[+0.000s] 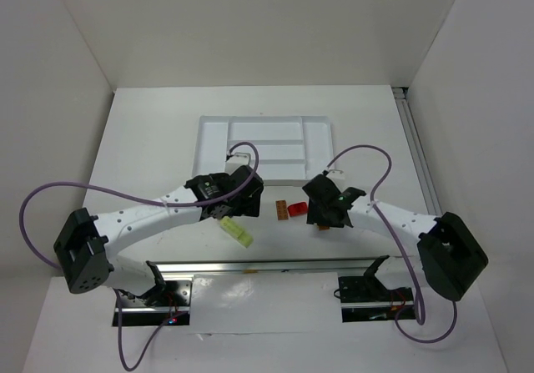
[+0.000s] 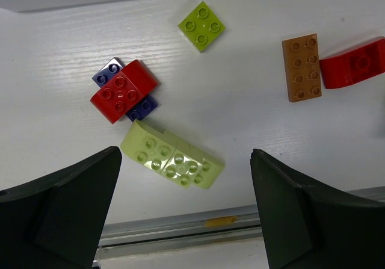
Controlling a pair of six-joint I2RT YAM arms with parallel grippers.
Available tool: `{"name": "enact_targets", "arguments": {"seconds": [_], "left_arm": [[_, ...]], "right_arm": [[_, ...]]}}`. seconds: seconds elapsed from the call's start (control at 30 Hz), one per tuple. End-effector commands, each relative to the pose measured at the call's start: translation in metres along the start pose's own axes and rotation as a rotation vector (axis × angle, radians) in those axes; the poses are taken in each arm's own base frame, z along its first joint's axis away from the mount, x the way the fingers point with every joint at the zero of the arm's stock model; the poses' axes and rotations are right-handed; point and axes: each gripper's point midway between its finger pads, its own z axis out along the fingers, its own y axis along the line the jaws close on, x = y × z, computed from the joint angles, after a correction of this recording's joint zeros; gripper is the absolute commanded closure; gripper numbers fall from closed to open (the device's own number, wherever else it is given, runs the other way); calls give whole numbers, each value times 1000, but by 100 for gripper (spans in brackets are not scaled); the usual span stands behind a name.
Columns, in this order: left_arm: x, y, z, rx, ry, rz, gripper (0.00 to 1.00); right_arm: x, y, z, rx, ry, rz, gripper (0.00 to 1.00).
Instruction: Sort the legos into containers by color
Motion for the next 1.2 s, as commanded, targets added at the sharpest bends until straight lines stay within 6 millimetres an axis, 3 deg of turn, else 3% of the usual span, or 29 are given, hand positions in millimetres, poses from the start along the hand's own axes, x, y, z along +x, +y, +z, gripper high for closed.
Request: {"name": "enact_targets", "arguments": {"seconds": [0.0,0.2,0.37,0.4,0.47,0.57,0.67,0.7,0.77,0.8,0.87,0.9,1.0,1.17], "left_arm": [[-1,3,-3,9,-10,4,0],[-4,3,-2,9,-17,-7,0],[-5,5,0,12,-4,-34,0],[-9,7,2,10,-11,-49,0],[-12,7,-3,38,-9,-38,0],[-29,3,-14,113,-46,-53,0],[-52,-14,-32,277,-109,-18,0],[-63,-14,-45,346,-160,-22,0],[-70,-33,-70,550,-206,42,2],[-88,-32,-86,626,-304,38,2],[-93,-42,-110,785,-332,68,2],[-99,-38,-110,814,-347,60,2],[-96,-46,-130,961,-332,128,5],[-88,-55,-159,1184,-402,256,5]], "right_arm": [[-12,8,6,-23,-49,-9,36],[-21,11,6,-12,-70,-16,43],[-23,12,8,-17,-77,-52,56],[-27,15,7,-25,-86,-57,67],[-33,17,1,-36,-99,-61,74],[-48,30,-18,-109,-131,-84,76],[-66,66,-61,-353,-195,-126,76],[-73,89,-92,-532,-237,-145,76],[-84,112,-131,-713,-301,-193,73],[-85,127,-161,-857,-335,-248,73],[-91,141,-193,-980,-371,-288,71],[-88,146,-206,-1038,-364,-321,71],[-93,155,-231,-1117,-383,-372,71],[-87,164,-253,-1240,-379,-427,72]]}}
